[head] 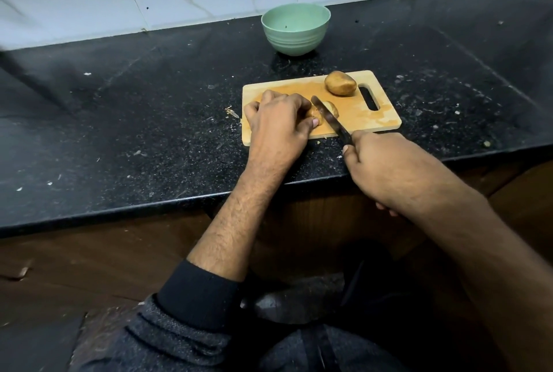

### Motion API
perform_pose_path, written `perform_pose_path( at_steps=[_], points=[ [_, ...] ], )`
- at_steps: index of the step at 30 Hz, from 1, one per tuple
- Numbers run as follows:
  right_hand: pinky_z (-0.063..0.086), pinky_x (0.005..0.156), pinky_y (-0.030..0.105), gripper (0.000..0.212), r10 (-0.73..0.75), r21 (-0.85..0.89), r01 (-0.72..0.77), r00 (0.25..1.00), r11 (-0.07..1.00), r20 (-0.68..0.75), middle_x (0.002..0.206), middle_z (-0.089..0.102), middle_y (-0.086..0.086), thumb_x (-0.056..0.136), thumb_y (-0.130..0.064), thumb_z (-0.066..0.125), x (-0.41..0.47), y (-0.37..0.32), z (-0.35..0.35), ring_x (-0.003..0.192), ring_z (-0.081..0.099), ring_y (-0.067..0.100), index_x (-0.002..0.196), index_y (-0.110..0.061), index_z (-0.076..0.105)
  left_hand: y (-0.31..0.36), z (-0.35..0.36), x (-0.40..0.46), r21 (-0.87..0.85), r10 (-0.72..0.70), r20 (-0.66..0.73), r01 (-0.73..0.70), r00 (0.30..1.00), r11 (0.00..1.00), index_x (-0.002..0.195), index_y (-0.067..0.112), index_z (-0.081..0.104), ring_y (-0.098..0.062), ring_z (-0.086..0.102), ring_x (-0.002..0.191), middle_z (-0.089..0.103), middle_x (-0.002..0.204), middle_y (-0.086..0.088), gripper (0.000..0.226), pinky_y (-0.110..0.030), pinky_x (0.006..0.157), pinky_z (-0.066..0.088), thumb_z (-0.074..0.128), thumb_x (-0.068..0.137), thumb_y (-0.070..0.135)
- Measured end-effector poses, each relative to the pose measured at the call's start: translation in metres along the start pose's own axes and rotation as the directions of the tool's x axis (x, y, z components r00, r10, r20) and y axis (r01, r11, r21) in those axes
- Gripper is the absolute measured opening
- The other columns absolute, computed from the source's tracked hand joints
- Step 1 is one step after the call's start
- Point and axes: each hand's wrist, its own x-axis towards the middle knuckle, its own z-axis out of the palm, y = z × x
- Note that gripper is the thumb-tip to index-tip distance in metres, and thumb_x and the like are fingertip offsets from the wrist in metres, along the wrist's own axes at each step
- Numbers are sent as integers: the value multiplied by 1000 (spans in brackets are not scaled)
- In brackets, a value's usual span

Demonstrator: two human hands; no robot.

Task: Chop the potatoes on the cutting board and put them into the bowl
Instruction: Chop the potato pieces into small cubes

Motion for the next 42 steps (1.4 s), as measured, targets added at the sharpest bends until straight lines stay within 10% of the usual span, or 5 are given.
perform_pose_path(
  at_steps=[23,31,42],
  points=[
    [53,91,46,28,126,-65,-121,989,991,83,103,54,15,108,-30,37,-1,-18,-2,110,60,36,132,-17,46,2,4,-2,94,21,5,-22,1000,995,107,23,66,-18,44,116,63,109,7,18,-37,92,19,64,94,36],
    [44,37,23,33,146,48,-164,954,985,262,66,66,12,107,-49,35,34,-16,-10,39,57,19,116,-20,50,-1,4,1,29,20,3,-20,1000,999,98,27,66,-16,46,113,64,105,11,9,-31,81,13,69,91,31],
    [37,42,24,30,-8,-76,18,990,997,140,73,54,4,109,-41,28,-15,10,-2,48,49,11,109,-20,50,-2,5,-1,-4,-11,-30,10,999,1000,100,26,70,-14,47,111,67,103,12,14,-34,84,17,71,89,36]
  ],
)
